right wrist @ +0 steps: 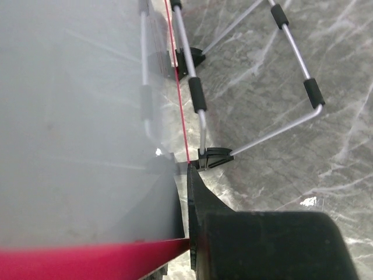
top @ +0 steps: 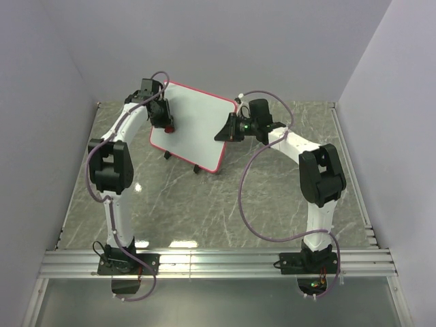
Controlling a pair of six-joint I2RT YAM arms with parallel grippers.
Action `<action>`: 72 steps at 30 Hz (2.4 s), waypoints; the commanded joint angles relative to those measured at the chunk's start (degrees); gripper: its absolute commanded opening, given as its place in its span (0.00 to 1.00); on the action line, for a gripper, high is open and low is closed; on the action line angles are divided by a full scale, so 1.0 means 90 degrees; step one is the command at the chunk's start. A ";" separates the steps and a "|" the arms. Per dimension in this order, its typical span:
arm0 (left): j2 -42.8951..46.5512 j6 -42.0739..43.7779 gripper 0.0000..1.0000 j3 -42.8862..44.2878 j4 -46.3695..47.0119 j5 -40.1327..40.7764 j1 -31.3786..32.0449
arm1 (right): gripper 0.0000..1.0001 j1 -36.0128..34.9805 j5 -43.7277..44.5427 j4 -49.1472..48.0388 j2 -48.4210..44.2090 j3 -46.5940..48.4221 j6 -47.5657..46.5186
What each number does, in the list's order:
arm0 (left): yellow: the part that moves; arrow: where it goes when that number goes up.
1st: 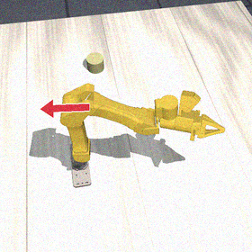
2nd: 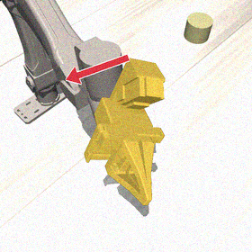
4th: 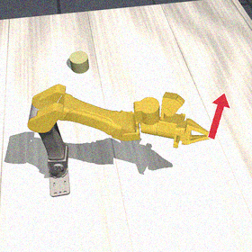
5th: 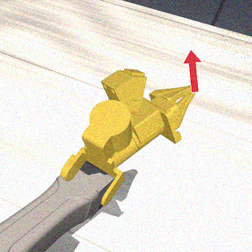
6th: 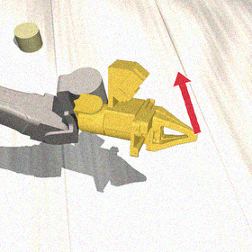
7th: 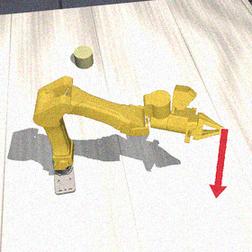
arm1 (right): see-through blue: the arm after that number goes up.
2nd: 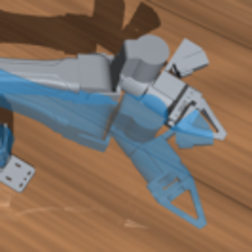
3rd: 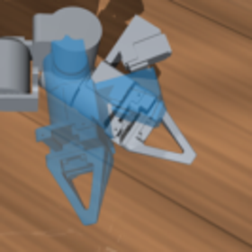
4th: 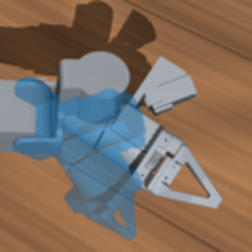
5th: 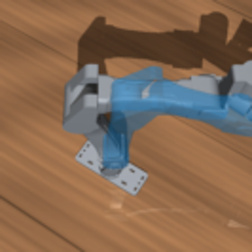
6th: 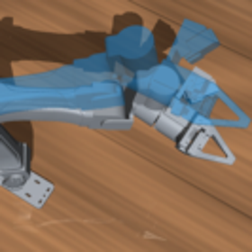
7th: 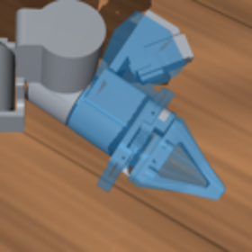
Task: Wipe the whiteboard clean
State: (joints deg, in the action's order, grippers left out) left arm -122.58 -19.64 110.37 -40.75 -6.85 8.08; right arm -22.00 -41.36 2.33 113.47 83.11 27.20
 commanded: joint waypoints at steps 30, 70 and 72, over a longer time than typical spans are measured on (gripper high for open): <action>0.3942 -0.0650 0.00 -0.3034 0.0143 0.0614 0.0118 | 0.89 -0.0134 0.0631 0.0933 -0.0937 -0.1529 -0.0874; 0.6863 -0.3218 0.69 -0.7096 -0.1312 0.1416 0.0177 | 0.99 0.0208 0.1569 0.1763 -0.6269 -0.3921 0.0229; 0.6727 -0.3277 0.72 -0.7116 -0.1341 0.1357 0.0177 | 0.99 0.0218 0.1578 0.1773 -0.6435 -0.4039 0.0298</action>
State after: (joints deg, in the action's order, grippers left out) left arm -62.22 -46.35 46.63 -53.30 6.57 9.43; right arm -20.36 -27.42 17.04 57.52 48.18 28.69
